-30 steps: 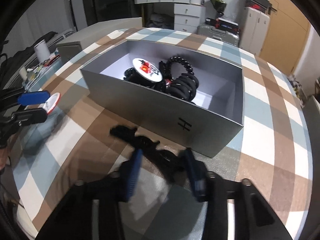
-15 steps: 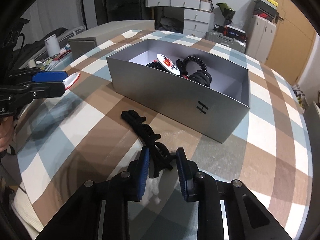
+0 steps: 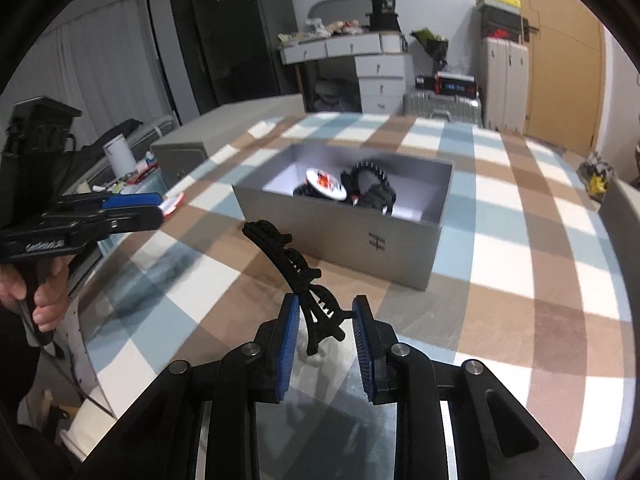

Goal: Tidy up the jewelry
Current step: 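Carry the white badge and clip strip over the grey box with both tools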

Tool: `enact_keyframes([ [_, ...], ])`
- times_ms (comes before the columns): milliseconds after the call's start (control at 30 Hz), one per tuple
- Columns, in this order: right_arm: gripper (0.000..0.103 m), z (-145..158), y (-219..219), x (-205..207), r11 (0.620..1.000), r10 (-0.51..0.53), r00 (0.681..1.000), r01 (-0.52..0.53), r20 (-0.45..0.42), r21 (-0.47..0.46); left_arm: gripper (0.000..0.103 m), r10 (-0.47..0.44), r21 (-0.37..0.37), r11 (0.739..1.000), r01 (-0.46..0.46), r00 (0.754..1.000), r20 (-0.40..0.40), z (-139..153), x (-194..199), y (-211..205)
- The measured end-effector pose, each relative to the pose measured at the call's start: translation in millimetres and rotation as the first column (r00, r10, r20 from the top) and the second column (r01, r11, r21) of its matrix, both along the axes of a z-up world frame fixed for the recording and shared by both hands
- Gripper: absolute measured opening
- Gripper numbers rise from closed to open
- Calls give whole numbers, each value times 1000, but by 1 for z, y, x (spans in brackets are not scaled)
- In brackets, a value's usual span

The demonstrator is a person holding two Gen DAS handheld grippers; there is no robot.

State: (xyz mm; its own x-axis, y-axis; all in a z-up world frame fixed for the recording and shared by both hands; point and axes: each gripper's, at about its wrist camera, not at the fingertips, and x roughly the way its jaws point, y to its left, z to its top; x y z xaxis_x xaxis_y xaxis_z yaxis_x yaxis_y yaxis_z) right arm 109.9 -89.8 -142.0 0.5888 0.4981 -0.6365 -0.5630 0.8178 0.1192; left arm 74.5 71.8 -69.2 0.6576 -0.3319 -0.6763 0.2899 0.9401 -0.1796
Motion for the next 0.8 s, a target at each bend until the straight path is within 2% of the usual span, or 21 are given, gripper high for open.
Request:
enact_keyframes([
  [267,26,26,-14,9,995,-10,998,4,60,98,35,-25,-1,1000,25,999,41,15,20,-17],
  [467,26,39,-4,26,998,23,994,-29,106,57,35,-43,-7,999,44,997,58,23,41,-30],
  [800,26,50,1,61,997,17,993,-25,118,68,35,-3,-31,1000,2,1000,-20,15,78,-34],
])
